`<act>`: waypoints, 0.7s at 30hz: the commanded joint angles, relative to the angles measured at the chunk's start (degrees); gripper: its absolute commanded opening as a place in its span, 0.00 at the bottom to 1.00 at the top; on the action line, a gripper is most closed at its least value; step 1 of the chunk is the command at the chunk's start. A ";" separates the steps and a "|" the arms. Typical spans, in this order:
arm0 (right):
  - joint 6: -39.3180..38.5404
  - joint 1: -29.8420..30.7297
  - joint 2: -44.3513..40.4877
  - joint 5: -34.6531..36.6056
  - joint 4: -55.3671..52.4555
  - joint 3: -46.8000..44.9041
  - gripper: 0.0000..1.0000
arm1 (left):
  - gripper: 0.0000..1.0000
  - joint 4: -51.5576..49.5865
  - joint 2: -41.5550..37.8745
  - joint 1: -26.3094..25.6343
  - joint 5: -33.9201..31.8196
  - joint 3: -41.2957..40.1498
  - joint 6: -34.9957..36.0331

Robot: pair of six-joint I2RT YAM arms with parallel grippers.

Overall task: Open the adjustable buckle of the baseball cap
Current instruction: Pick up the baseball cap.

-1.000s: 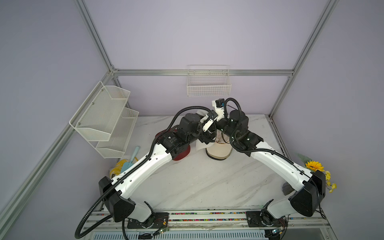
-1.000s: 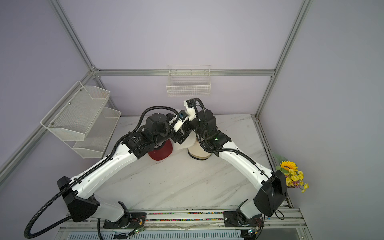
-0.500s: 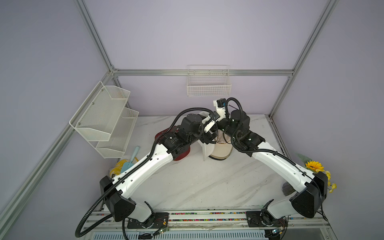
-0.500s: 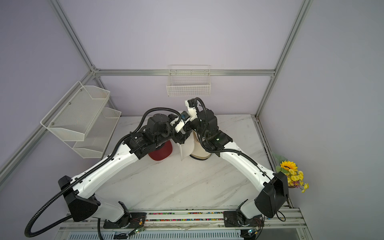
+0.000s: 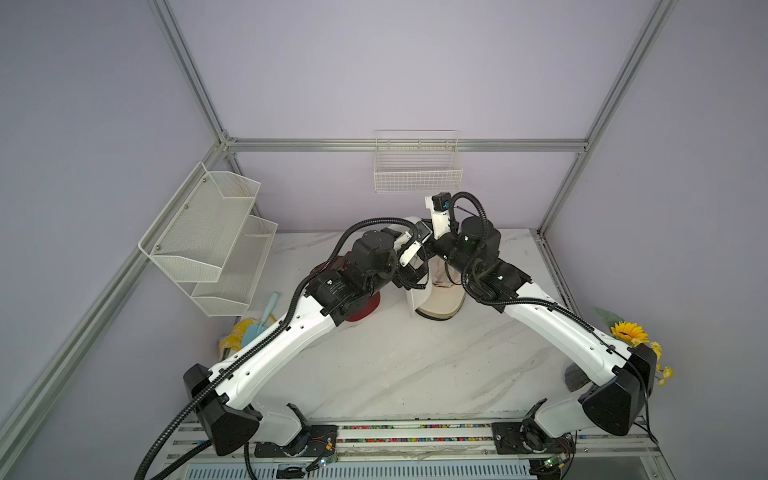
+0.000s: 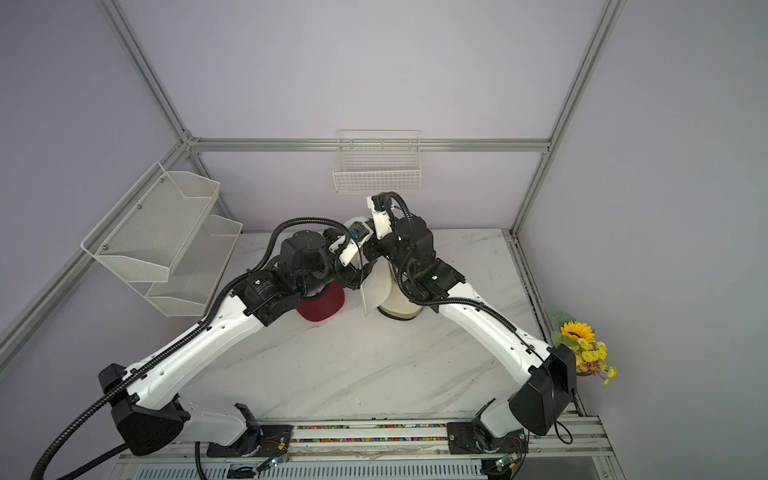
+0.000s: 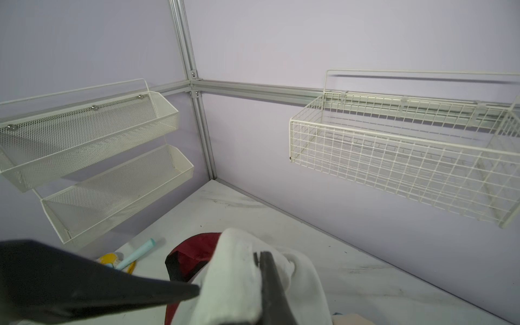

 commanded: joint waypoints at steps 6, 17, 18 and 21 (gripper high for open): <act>0.16 -0.78 -1.10 0.40 2.73 1.37 0.00 | 0.94 0.03 -4.16 0.86 -2.58 -0.18 -1.31; 1.84 -0.78 -0.75 -0.86 1.79 2.64 0.00 | 0.93 1.17 0.47 0.86 0.93 2.73 -2.72; 2.16 -0.78 -0.78 -0.98 1.72 2.67 0.00 | 0.93 1.67 0.98 0.86 0.82 2.99 -2.80; 2.69 -0.78 -1.02 -1.46 1.42 2.42 0.00 | 0.91 3.32 2.01 0.86 1.15 3.73 -3.22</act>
